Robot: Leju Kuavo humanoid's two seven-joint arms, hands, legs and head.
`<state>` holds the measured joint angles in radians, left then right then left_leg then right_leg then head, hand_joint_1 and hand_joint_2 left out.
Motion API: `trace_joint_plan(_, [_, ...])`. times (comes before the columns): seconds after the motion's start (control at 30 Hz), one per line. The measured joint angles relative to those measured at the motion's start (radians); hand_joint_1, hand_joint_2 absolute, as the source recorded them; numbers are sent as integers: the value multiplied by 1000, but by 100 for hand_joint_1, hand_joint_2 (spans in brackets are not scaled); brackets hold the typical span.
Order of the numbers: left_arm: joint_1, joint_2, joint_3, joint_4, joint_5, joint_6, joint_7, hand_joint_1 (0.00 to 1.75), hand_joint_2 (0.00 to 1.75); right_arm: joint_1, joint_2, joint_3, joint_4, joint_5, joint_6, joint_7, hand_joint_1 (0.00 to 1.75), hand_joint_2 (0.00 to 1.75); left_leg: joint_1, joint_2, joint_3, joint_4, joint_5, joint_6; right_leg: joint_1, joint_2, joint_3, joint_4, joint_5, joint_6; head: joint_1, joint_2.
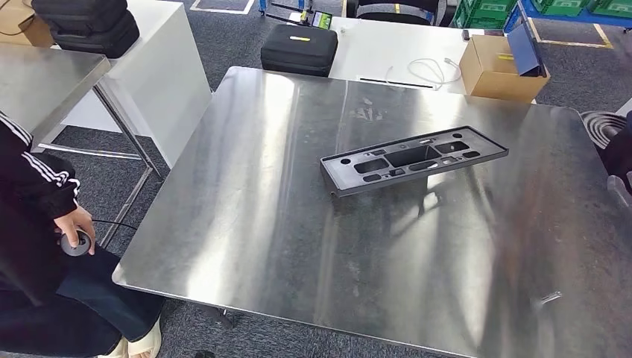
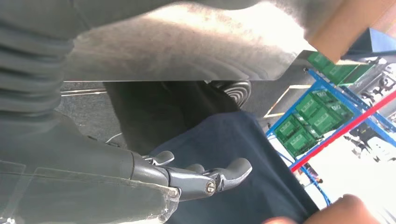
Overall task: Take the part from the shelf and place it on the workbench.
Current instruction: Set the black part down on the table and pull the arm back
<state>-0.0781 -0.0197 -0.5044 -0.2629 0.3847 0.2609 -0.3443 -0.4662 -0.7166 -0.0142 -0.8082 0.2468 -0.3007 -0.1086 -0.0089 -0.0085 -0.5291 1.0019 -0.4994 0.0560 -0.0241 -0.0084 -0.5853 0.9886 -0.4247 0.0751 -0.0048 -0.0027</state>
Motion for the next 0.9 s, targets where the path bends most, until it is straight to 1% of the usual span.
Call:
trace_joint_plan(0.03, [1, 0, -1, 1, 0, 0, 0, 0, 0, 9, -6, -7, -8, -2, -1, 0, 0, 175, 0, 1, -2, -6, 8, 7, -1, 1, -6, 5, -6, 3, 0, 0])
trace_joint_plan(0.07, [1, 0, -2, 1, 1, 0, 0, 0, 0, 18, -12, -14, -15, -3, -2, 0, 0, 175, 0, 2, -7, -12, 16, 16, -2, 2, -18, 25, -23, 3, 3, 0])
trace_joint_plan(0.1, [0, -1, -3, 1, 1, 0, 0, 0, 0, 24, -17, -21, -22, -4, -3, 0, 0, 175, 1, 3, -12, -17, 25, 24, -3, 2, -36, 66, -53, -2, 5, 0])
trace_joint_plan(0.17, [0, -2, -4, 1, 2, 0, -1, 0, 0, 29, -23, -34, -32, -6, -7, -1, 0, 175, -3, 5, -28, -17, 38, 31, -4, 4, -80, 194, -121, -10, 9, 0])
trace_joint_plan(0.2, [0, -2, -5, 2, 2, -1, -1, 0, 0, 34, -24, -40, -35, -10, -11, -1, 0, 175, -3, 5, -36, -17, 44, 31, -5, 5, -96, 250, -143, -8, 9, 0])
trace_joint_plan(0.23, [0, -3, -6, 2, 2, -1, -1, 0, 0, 43, -26, -47, -39, -15, -17, -1, 0, 175, -2, 6, -44, -16, 49, 30, -7, 5, -96, 275, -149, -1, 9, 0])
trace_joint_plan(0.27, [1, -4, -7, 2, 2, -2, 0, 0, 0, 56, -28, -55, -43, -22, -23, 0, 0, 175, 0, 6, -52, -14, 54, 27, -10, 5, -76, 258, -140, 10, 9, 0])
trace_joint_plan(0.3, [1, -5, -8, 2, 2, -2, 0, 0, 0, 70, -33, -66, -51, -31, -29, 0, 0, 175, 3, 5, -59, -10, 58, 24, -14, 4, -36, 201, -119, 24, 9, 0])
trace_joint_plan(0.33, [1, -5, -8, 2, 1, -3, 0, 0, 0, 84, -39, -81, -59, -41, -35, 0, 0, 175, 4, 4, -67, -5, 61, 20, -18, 3, 12, 123, -102, 36, 10, 0])
trace_joint_plan(0.37, [0, -5, -9, 2, 1, -2, 1, 0, 0, 95, -44, -97, -67, -49, -40, 1, 0, 175, 4, 3, -74, 0, 64, 14, -18, 5, 54, 55, -88, 42, 10, 0])
trace_joint_plan(0.4, [0, -5, -9, 2, 0, -2, 2, 0, 0, 110, -49, -117, -76, -58, -45, 2, 0, 175, 2, 1, -80, 5, 67, 9, -16, 6, 79, 11, -81, 42, 11, 0])
trace_joint_plan(0.43, [1, -5, -10, 2, -2, -2, 2, 0, 0, 127, -54, -137, -83, -64, -50, 4, 0, 175, 0, 0, -85, 9, 71, 3, -12, 8, 89, -8, -81, 38, 10, 0])
trace_joint_plan(0.47, [1, -5, -11, 3, -4, -2, 4, 0, 0, 146, -57, -157, -89, -71, -55, 6, 0, 175, -2, -2, -88, 10, 76, -2, -7, 10, 88, -5, -78, 33, 10, 0])
trace_joint_plan(0.5, [2, -6, -12, 3, -5, -2, 5, 0, 0, 169, -60, -179, -95, -77, -59, 7, 0, 175, -3, -4, -90, 11, 79, -6, -10, 9, 83, -3, -75, 26, 10, 0])
trace_joint_plan(0.53, [3, -5, -14, 4, -6, -2, 6, 0, 0, 190, -61, -200, -101, -83, -62, 7, 0, 175, -2, -4, -95, 17, 73, -10, -13, 8, 77, -1, -71, 18, 9, 0])
trace_joint_plan(0.57, [3, -4, -16, 4, -6, -2, 7, 0, 0, 210, -60, -223, -107, -90, -65, 7, 0, 175, -1, -4, -105, 37, 50, -14, -17, 6, 70, 0, -65, 7, 8, 0])
trace_joint_plan(0.6, [3, -4, -18, 4, -7, -1, 8, 0, 0, 230, -62, -247, -113, -96, -68, 7, 0, 175, 0, -2, -120, 74, 14, -18, -20, 5, 62, -1, -58, -5, 6, 0])
trace_joint_plan(0.63, [3, -4, -21, 4, -7, -1, 9, 0, 0, 247, -64, -271, -119, -102, -72, 7, 0, 175, 2, 0, -140, 131, -33, -22, -18, 3, 54, -1, -52, -15, 5, 0])
trace_joint_plan(0.67, [3, -4, -23, 4, -7, 0, 10, 0, 0, 264, -66, -295, -124, -106, -76, 6, 0, 175, 3, 1, -160, 199, -77, -25, -16, 2, 46, -1, -46, -24, 3, 0])
trace_joint_plan(0.7, [3, -4, -25, 4, -8, 0, 10, 0, 0, 280, -67, -320, -129, -108, -79, 6, 0, 175, 4, 2, -174, 259, -104, -26, -12, 1, 38, -1, -40, -29, 2, 0])
trace_joint_plan(0.73, [3, -4, -27, 4, -8, 0, 10, 0, 0, 295, -68, -344, -132, -109, -83, 6, 0, 175, 4, 2, -176, 295, -113, -24, -8, 1, 30, 0, -33, -32, 2, 0])
trace_joint_plan(0.77, [3, -4, -28, 5, -8, 0, 10, 0, 0, 309, -68, -366, -134, -110, -86, 6, 0, 175, 4, 2, -161, 297, -103, -21, -4, 1, 22, 0, -27, -34, 2, 0])
trace_joint_plan(0.8, [3, -4, -30, 5, -8, 0, 10, 0, 0, 321, -68, -386, -136, -110, -88, 6, 0, 175, 3, 2, -126, 258, -78, -14, 0, 2, 15, 0, -21, -34, 2, 0])
trace_joint_plan(0.83, [2, -4, -30, 5, -8, 0, 10, 0, 0, 330, -68, -402, -137, -109, -89, 6, 0, 175, 1, 1, -75, 190, -52, -4, 3, 4, 9, 0, -15, -33, 2, 0])
trace_joint_plan(0.87, [1, -3, -31, 5, -9, 1, 11, 0, 0, 338, -68, -417, -138, -108, -91, 6, 0, 175, -2, -1, -22, 114, -37, 7, 5, 6, 5, 1, -10, -31, 3, 0])
trace_joint_plan(0.9, [-2, -2, -32, 5, -9, 1, 11, 0, 0, 344, -68, -430, -140, -106, -95, 6, 0, 175, -5, -1, 20, 49, -31, 15, 7, 7, 1, 1, -4, -27, 3, 0])
